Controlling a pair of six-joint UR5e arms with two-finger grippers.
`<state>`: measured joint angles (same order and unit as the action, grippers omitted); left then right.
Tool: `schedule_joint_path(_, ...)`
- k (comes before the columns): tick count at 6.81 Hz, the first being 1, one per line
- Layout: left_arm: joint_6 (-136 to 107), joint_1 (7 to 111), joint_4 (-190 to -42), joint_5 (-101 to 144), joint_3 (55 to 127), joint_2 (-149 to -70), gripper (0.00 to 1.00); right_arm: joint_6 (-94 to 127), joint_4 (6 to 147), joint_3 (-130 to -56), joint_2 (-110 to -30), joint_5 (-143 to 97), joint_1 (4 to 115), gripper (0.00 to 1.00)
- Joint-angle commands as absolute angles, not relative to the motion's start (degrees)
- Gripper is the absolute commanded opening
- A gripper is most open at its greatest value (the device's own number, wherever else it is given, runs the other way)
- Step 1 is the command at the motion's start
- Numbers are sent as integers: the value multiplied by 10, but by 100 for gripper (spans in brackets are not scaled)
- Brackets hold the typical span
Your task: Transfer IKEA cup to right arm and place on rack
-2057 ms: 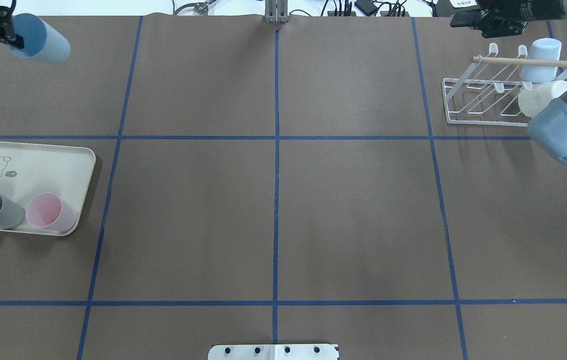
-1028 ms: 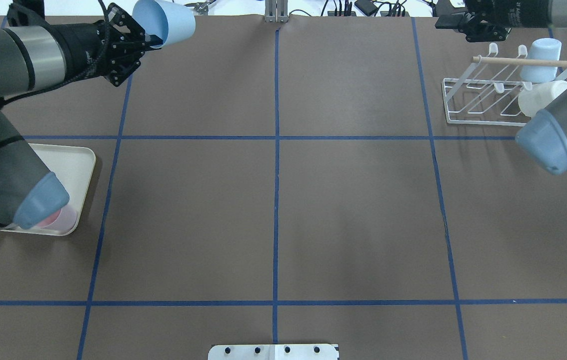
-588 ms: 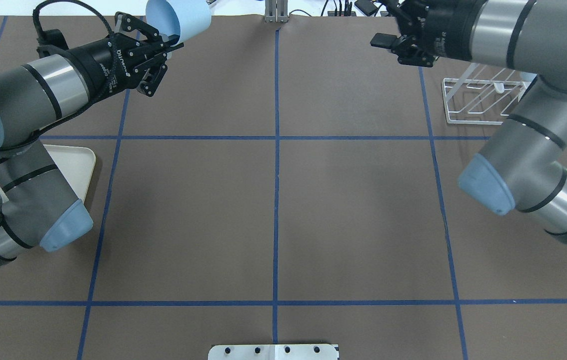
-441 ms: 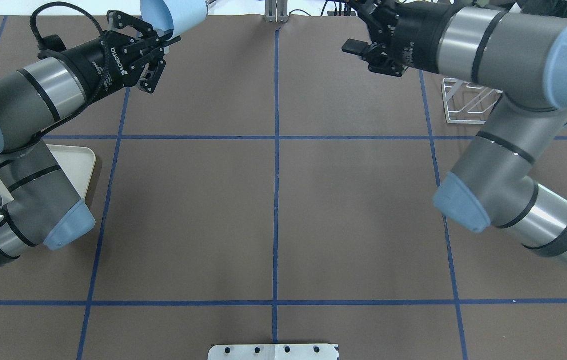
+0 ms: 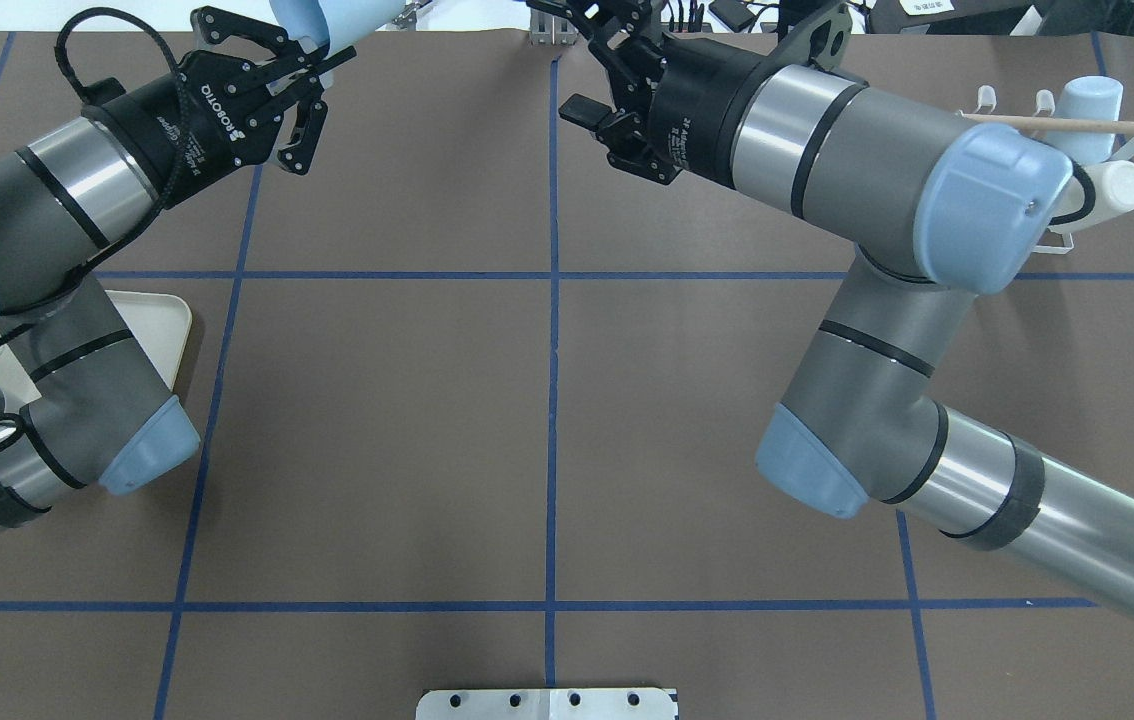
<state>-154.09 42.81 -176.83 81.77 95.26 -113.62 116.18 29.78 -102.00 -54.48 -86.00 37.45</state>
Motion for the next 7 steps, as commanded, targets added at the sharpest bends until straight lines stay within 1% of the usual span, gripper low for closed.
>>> schedule_joint_path(1, -1540, 426, -1859, 823, 945, -1136, 0, 1165, 263, -991, -535, -855, 367, 100)
schedule_joint_path(3, -1517, 397, -1896, 835, 938, -1135, 0, 1167, 256, -989, -535, -855, 367, 100)
schedule_joint_path(5, -1468, 376, -1982, 837, 891, -1139, 0, 1168, 255, -989, -535, -856, 364, 100)
schedule_joint_path(7, -1457, 367, -1986, 831, 889, -1148, 0, 1167, 255, -989, -535, -856, 361, 100)
